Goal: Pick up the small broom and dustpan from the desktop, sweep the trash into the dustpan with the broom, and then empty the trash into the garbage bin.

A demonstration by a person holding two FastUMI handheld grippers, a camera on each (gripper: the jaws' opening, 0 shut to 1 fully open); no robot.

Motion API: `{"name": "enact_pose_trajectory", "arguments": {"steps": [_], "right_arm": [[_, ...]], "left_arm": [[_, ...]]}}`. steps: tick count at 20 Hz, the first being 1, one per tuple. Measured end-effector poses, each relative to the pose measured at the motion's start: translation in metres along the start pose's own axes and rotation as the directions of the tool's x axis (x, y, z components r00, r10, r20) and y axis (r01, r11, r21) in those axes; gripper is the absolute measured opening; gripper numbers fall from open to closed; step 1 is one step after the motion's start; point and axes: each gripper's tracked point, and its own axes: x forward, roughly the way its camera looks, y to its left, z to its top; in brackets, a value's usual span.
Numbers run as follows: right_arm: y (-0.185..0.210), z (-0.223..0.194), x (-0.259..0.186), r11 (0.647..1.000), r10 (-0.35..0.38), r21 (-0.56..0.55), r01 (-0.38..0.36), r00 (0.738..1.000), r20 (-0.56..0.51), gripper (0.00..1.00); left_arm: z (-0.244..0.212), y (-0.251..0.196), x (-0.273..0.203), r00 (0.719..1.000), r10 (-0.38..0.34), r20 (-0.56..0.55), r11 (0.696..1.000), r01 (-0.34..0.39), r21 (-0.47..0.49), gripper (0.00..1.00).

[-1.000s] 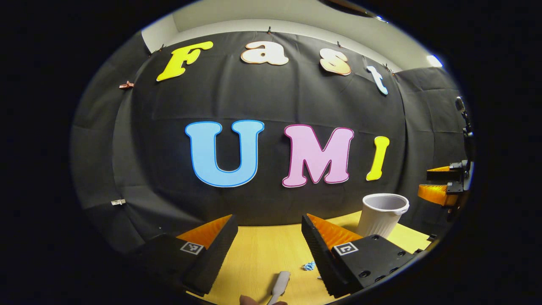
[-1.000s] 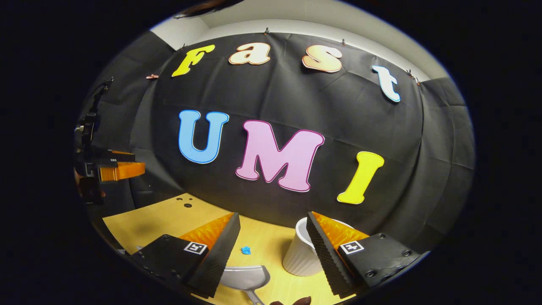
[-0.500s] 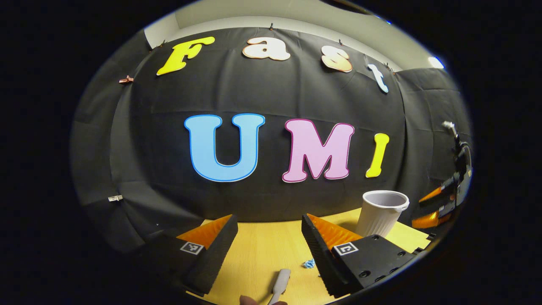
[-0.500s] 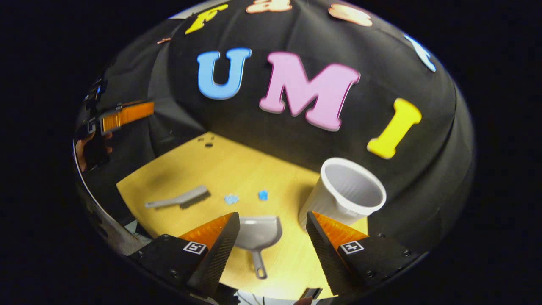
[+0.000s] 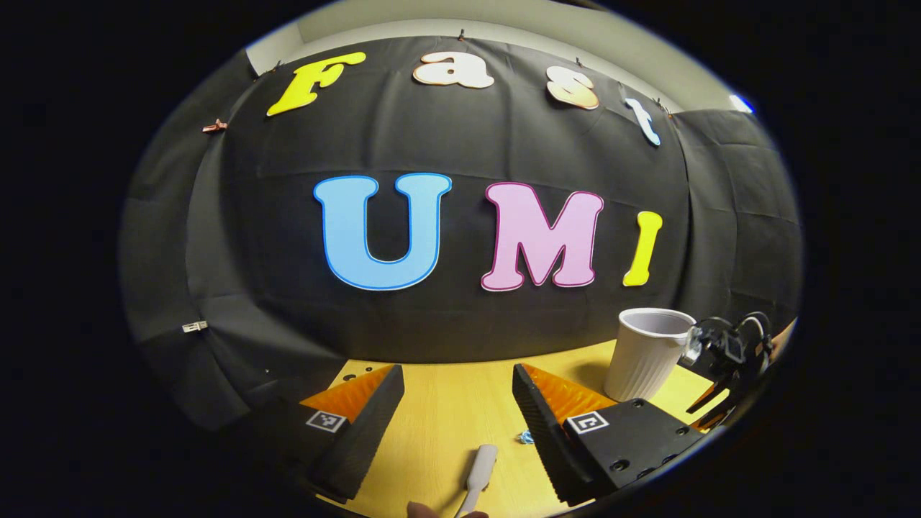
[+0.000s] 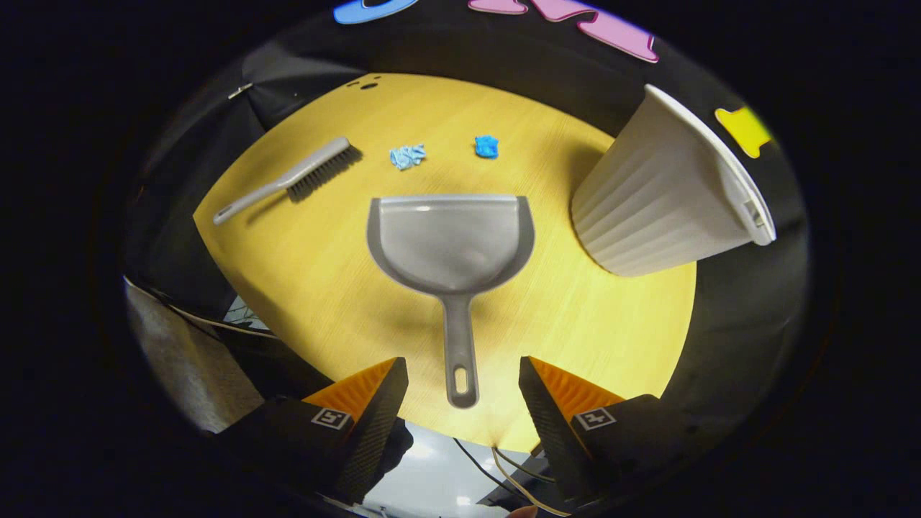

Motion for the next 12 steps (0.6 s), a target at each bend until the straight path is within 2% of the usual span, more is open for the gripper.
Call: {"name": "enact_pose_trajectory", "arguments": {"steps": [6,11,12], "right_arm": [[0.003,0.011,0.068,0.999,-0.002,-0.033,-0.001,0.995,-0.102,0.97],[0.006,0.014,0.096,0.999,0.002,-0.041,-0.008,0.988,-0.152,0.97],[0.008,0.014,0.1,0.999,0.008,-0.03,-0.013,0.987,-0.161,0.93]], "left_arm": [[-0.013,0.012,0.0,0.999,0.023,-0.03,1.0,-0.023,-0.011,0.95],[-0.021,0.023,0.0,0.997,0.052,-0.051,0.999,-0.052,-0.009,0.95],[-0.024,0.024,-0.001,0.997,0.055,-0.056,0.998,-0.056,-0.012,0.95]]}}
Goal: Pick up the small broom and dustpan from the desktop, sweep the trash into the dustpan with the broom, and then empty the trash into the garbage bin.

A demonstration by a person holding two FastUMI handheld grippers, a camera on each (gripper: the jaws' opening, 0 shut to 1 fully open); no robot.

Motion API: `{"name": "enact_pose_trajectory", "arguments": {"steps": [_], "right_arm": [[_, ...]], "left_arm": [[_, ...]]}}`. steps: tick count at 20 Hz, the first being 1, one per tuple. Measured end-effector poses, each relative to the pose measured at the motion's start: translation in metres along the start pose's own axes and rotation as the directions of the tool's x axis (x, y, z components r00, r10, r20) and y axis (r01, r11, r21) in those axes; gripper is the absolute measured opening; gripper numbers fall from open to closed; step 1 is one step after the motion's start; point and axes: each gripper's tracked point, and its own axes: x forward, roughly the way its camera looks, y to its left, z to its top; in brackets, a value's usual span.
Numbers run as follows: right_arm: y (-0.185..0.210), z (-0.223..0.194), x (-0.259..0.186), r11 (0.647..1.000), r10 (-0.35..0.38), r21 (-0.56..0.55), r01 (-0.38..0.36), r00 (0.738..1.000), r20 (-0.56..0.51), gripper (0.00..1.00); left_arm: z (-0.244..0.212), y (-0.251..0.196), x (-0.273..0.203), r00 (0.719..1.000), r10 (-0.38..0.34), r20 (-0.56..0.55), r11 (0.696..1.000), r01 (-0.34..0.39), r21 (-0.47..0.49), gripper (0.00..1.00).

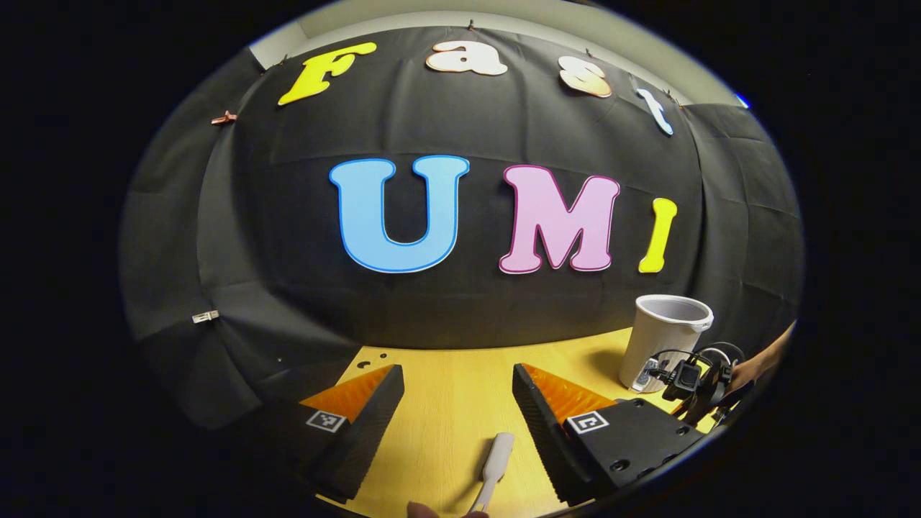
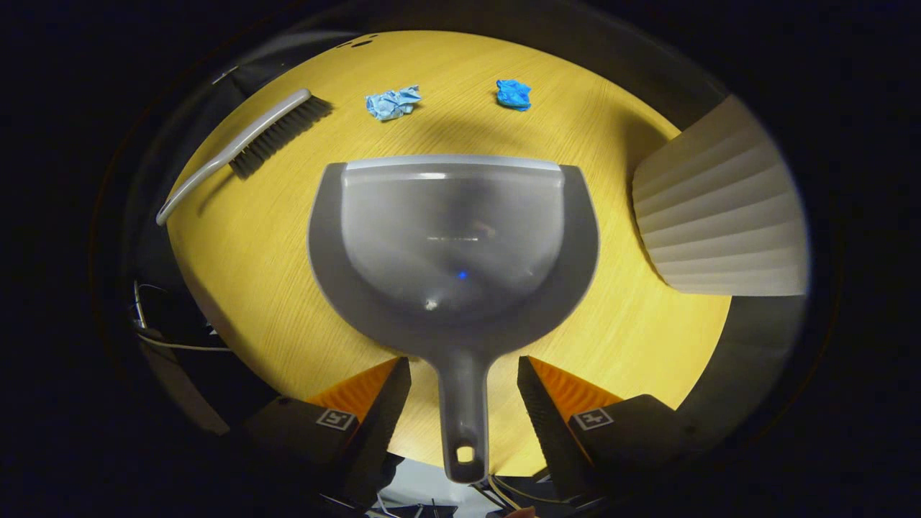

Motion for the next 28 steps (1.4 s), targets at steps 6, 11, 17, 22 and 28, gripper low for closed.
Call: {"name": "enact_pose_trajectory", "arguments": {"steps": [6,11,17,22,28], "right_arm": [[0.005,0.006,0.019,1.0,0.011,0.022,-0.01,0.999,-0.032,0.71],[0.001,0.0,0.021,1.0,0.008,0.03,-0.006,0.997,-0.07,0.41],[0.003,-0.005,0.019,1.0,0.026,0.016,-0.025,0.998,-0.062,0.41],[0.005,-0.012,0.008,0.997,0.072,0.03,-0.072,0.997,-0.027,0.35],[-0.004,-0.02,0.0,0.998,0.062,0.02,-0.063,0.998,0.007,0.34]], "left_arm": [[-0.004,0.003,0.001,1.0,0.022,-0.007,1.0,-0.022,0.001,0.95],[-0.024,-0.002,0.006,0.998,-0.002,-0.069,1.0,0.001,-0.011,0.96],[-0.122,-0.02,0.015,0.899,-0.126,-0.419,0.992,0.122,-0.037,0.96],[-0.223,-0.033,0.005,0.656,-0.194,-0.729,0.976,0.202,-0.077,0.96],[-0.283,-0.043,0.014,0.481,-0.183,-0.857,0.967,0.246,-0.069,0.92]]}}
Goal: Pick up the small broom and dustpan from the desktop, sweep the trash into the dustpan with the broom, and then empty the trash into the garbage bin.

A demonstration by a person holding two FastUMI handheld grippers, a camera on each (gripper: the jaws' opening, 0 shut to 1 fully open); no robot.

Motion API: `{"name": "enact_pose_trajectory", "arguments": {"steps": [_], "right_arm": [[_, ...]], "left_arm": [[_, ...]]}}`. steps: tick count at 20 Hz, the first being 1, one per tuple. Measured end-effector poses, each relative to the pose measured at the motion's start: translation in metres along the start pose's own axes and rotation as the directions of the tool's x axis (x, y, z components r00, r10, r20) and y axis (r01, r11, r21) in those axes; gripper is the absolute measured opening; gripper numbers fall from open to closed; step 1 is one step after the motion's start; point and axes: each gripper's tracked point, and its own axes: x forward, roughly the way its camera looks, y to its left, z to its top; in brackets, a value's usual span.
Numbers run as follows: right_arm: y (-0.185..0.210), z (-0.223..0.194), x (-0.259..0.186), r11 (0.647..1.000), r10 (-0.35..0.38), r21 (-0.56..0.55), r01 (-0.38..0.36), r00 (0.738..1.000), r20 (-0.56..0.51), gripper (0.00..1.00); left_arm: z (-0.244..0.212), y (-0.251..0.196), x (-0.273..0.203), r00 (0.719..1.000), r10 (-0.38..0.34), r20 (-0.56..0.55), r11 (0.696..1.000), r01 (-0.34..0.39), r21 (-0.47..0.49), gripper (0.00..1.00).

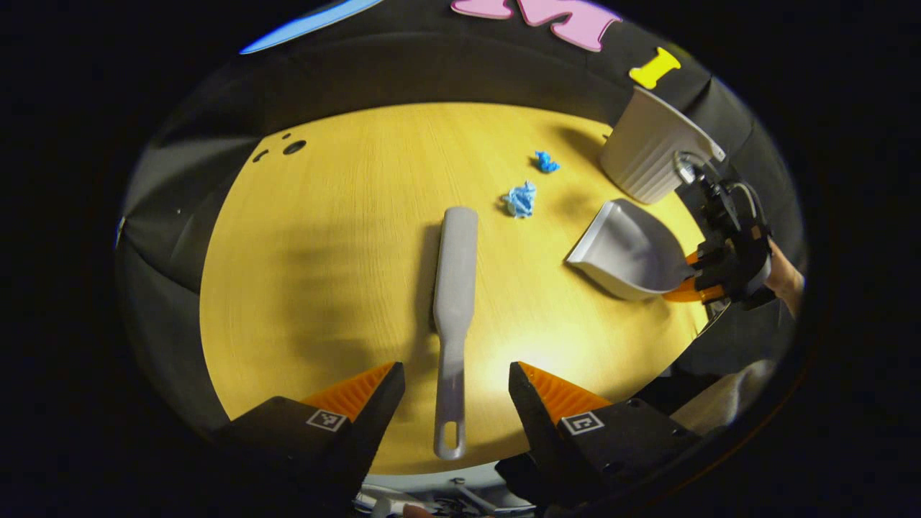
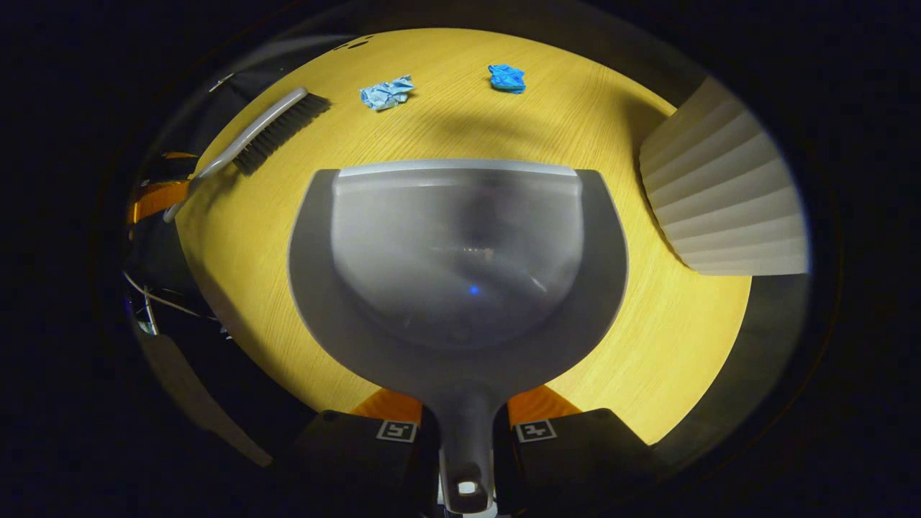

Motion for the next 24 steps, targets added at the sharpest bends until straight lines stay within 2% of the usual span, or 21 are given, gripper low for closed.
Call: {"name": "enact_pose_trajectory", "arguments": {"steps": [4,5,6,9,11,12,13,14,15,16,17,18,20,24], "right_arm": [[-0.003,-0.003,0.002,1.0,0.0,-0.008,0.0,1.0,0.005,0.34],[-0.004,-0.004,0.002,1.0,0.003,-0.005,-0.003,1.0,0.009,0.4],[-0.004,-0.004,0.002,1.0,0.005,-0.002,-0.005,1.0,0.012,0.34],[-0.005,-0.005,0.0,1.0,0.01,0.004,-0.01,1.0,0.022,0.34],[-0.004,-0.003,0.0,1.0,0.015,0.007,-0.016,0.999,0.032,0.34],[-0.002,-0.003,-0.002,1.0,0.019,0.008,-0.02,0.999,0.037,0.34],[-0.002,-0.005,-0.004,1.0,0.023,0.006,-0.023,0.999,0.039,0.4],[-0.003,-0.006,-0.005,1.0,0.023,0.002,-0.023,0.999,0.04,0.34],[-0.004,-0.009,-0.005,1.0,0.019,-0.001,-0.019,0.999,0.04,0.34],[-0.006,-0.009,-0.008,1.0,0.014,-0.003,-0.014,0.999,0.042,0.34],[-0.007,-0.011,-0.008,1.0,0.013,-0.002,-0.013,0.999,0.042,0.34],[-0.007,-0.011,-0.007,1.0,0.016,0.0,-0.016,0.999,0.041,0.34],[-0.008,-0.013,-0.006,1.0,0.02,0.0,-0.02,0.999,0.04,0.34],[-0.011,-0.014,-0.007,1.0,0.021,0.001,-0.021,0.999,0.041,0.34]], "left_arm": [[0.003,-0.007,0.023,0.998,-0.001,-0.059,1.0,0.001,-0.002,0.92],[0.004,-0.008,0.028,0.997,0.004,-0.076,1.0,-0.004,0.0,0.91],[0.003,-0.009,0.034,0.996,0.011,-0.092,1.0,-0.01,0.005,0.9],[0.002,-0.009,0.046,0.992,0.029,-0.119,0.999,-0.027,0.024,0.85],[-0.002,-0.002,0.054,0.987,0.068,-0.144,0.997,-0.062,0.043,0.68],[-0.004,0.0,0.057,0.984,0.08,-0.157,0.996,-0.073,0.051,0.52],[-0.005,0.001,0.06,0.982,0.08,-0.171,0.996,-0.071,0.054,0.5],[-0.009,-0.002,0.059,0.979,0.062,-0.193,0.998,-0.055,0.041,0.24],[-0.012,-0.004,0.061,0.977,0.039,-0.208,0.999,-0.035,0.025,0.34],[-0.013,-0.006,0.061,0.976,0.024,-0.218,1.0,-0.019,0.025,0.28],[-0.01,-0.005,0.061,0.978,0.026,-0.208,0.999,-0.016,0.046,0.31],[-0.009,0.0,0.062,0.979,0.043,-0.199,0.997,-0.029,0.074,0.25],[-0.003,0.005,0.063,0.98,0.064,-0.188,0.994,-0.047,0.096,0.22],[0.014,0.009,0.06,0.983,0.068,-0.169,0.99,-0.046,0.131,0.18]]}}
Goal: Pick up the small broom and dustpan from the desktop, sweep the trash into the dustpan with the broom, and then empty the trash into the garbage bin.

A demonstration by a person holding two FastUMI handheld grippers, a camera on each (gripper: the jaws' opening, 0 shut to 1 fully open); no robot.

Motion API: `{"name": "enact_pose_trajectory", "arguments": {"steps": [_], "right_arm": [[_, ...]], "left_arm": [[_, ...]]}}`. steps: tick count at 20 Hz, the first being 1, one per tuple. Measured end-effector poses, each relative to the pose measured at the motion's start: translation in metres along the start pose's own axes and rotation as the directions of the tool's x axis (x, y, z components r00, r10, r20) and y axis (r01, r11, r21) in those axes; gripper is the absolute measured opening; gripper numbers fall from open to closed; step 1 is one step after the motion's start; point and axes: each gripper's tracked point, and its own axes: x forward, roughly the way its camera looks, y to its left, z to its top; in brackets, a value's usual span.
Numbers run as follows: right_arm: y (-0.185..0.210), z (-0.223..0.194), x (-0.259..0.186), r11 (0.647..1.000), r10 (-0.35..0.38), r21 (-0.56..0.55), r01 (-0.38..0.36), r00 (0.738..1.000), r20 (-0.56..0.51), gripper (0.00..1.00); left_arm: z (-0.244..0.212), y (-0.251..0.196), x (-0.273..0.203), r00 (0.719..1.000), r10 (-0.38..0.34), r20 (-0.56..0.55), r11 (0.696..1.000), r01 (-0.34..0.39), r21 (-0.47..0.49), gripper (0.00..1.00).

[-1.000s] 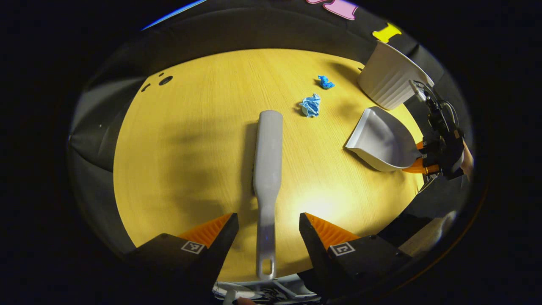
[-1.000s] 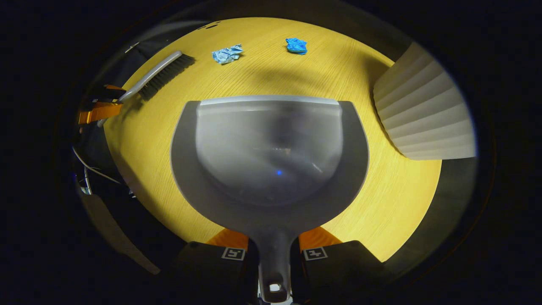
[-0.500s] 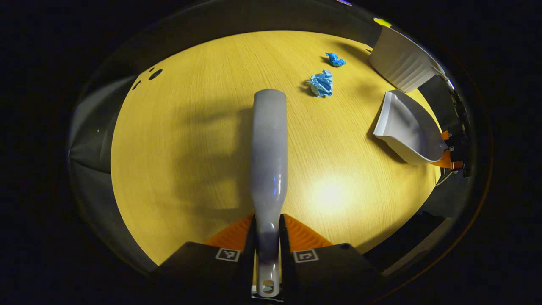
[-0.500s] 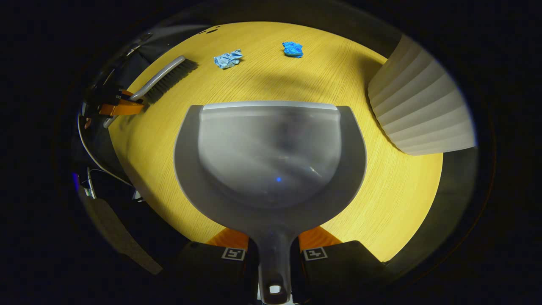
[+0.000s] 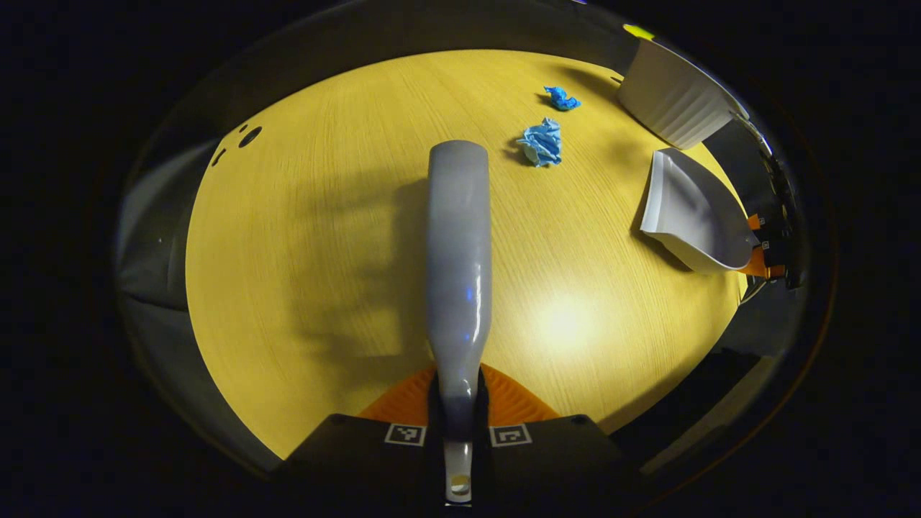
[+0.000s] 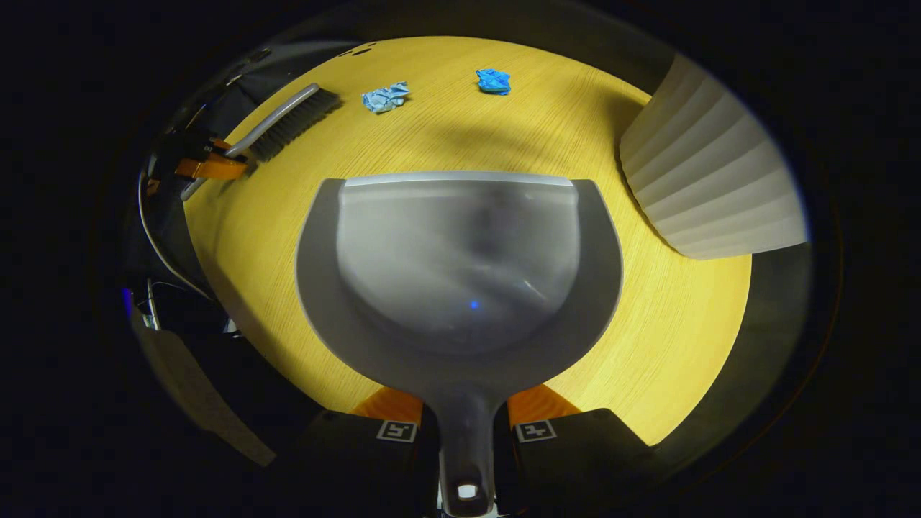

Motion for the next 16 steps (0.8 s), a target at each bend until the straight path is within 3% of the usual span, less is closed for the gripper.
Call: {"name": "enact_pose_trajectory", "arguments": {"steps": [8,11,16], "right_arm": [[0.001,0.004,0.001,1.0,0.002,0.019,-0.002,1.0,-0.004,0.34],[0.003,0.008,0.001,1.0,0.001,0.028,-0.001,1.0,-0.005,0.34],[0.002,0.017,0.006,1.0,-0.008,-0.004,0.008,1.0,-0.018,0.34]], "left_arm": [[0.108,0.007,0.002,0.996,-0.007,0.093,0.989,-0.007,0.148,0.18],[0.149,0.005,0.012,0.996,-0.002,0.093,0.974,-0.019,0.226,0.18],[0.181,-0.019,0.042,0.997,-0.051,0.051,0.955,0.033,0.294,0.18]]}}
